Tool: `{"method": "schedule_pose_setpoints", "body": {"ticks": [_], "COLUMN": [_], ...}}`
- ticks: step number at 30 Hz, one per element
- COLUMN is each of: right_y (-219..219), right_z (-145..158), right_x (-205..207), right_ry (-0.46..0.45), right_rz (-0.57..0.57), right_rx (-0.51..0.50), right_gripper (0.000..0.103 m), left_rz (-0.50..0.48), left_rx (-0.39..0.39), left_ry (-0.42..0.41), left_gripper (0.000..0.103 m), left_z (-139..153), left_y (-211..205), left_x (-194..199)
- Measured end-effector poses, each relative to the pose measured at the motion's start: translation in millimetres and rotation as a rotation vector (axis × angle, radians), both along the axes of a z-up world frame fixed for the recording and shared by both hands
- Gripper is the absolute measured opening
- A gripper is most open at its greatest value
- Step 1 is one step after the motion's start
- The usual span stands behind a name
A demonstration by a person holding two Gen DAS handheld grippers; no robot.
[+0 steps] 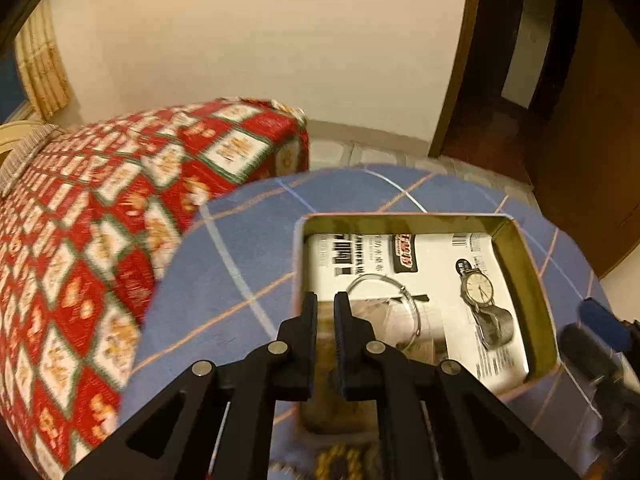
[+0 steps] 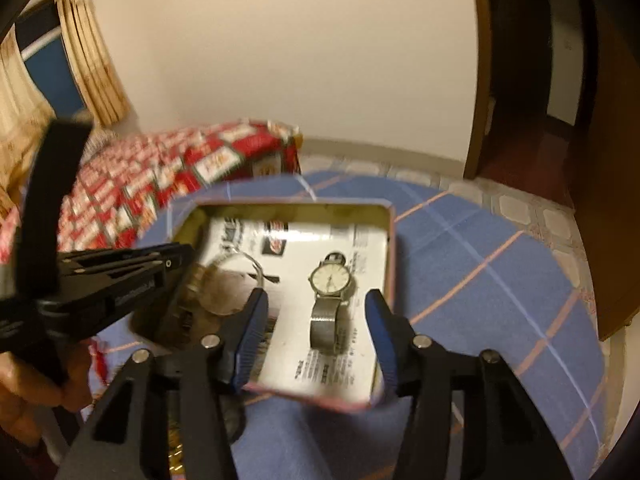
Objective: Organize jewelry
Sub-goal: 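Lower the bangle and watch into the pink tin and open both tools, then withdraw both tools from the tin back over the jewelry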
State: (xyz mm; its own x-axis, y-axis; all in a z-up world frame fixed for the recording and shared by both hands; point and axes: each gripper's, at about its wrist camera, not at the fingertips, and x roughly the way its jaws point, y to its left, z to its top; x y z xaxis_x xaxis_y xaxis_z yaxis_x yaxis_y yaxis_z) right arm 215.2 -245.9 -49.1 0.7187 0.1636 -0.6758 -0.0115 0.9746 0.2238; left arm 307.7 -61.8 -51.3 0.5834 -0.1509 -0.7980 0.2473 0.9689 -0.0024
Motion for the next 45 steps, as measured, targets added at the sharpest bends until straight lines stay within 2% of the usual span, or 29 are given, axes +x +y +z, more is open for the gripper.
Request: {"method": "schedule_pose_setpoints", "body": {"ticks": [4, 8, 11, 16, 18, 24, 30, 35, 36, 38, 39, 45], "right_y": [-6.7, 1.5, 10.5, 27.3, 34.7, 45.4, 52.2, 59.9, 61.7, 65.1, 66.9, 70.2], "right_z": [18.0, 15.9, 8.3, 3.6, 3.5, 3.9, 2.3, -1.1, -2.4, -6.9, -10.2, -32.6], "right_x": [-38.7, -65.0, -78.1, -98.6, -106.0, -128.6, -147.4, -153.6, -154.3, -154.6, -154.9, -154.0], "right_ry": [-0.037, -0.032, -0.010, -0.003, -0.005, -0.013, -0.026, -0.025, -0.023, -0.015, -0.010, 0.051], "right_rz": [-0.045, -0.058, -0.054, -0.050, -0.050, -0.048, -0.038, -0.025, -0.021, -0.013, -0.009, 0.015], "right_rx": [0.006, 0.008, 0.028, 0.044, 0.045, 0.050, 0.026, 0.009, 0.005, -0.015, -0.032, -0.072], "right_gripper": [0.054, 0.054, 0.054, 0.054, 0.054, 0.056, 0.056, 0.056, 0.057, 0.067, 0.068, 0.069], "left_rz": [0.025, 0.060, 0.077, 0.113, 0.133, 0.147, 0.138, 0.139, 0.140, 0.135, 0.131, 0.116], "left_rx": [-0.042, -0.012, -0.006, -0.016, -0.003, 0.017, 0.083, 0.086, 0.080, 0.065, 0.061, 0.071], "left_ry": [-0.031, -0.083, -0.088, -0.098, -0.130, -0.170, -0.210, -0.212, -0.208, -0.196, -0.190, -0.143], "left_gripper": [0.010, 0.011, 0.017, 0.056, 0.061, 0.063, 0.064, 0.065, 0.067, 0.069, 0.069, 0.069], "left_z": [14.3, 16.0, 13.8, 12.6, 15.3, 21.0, 19.5, 17.2, 14.9, 8.3, 4.4, -26.4], "left_y": [26.6, 45.3, 49.6, 55.3, 58.2, 61.2, 62.0, 68.2, 71.7, 81.7, 87.0, 128.2], "left_x": [-37.1, -85.6, -110.8, -144.1, -158.4, -188.2, -208.1, -217.2, -218.9, -222.0, -223.4, -236.0]}}
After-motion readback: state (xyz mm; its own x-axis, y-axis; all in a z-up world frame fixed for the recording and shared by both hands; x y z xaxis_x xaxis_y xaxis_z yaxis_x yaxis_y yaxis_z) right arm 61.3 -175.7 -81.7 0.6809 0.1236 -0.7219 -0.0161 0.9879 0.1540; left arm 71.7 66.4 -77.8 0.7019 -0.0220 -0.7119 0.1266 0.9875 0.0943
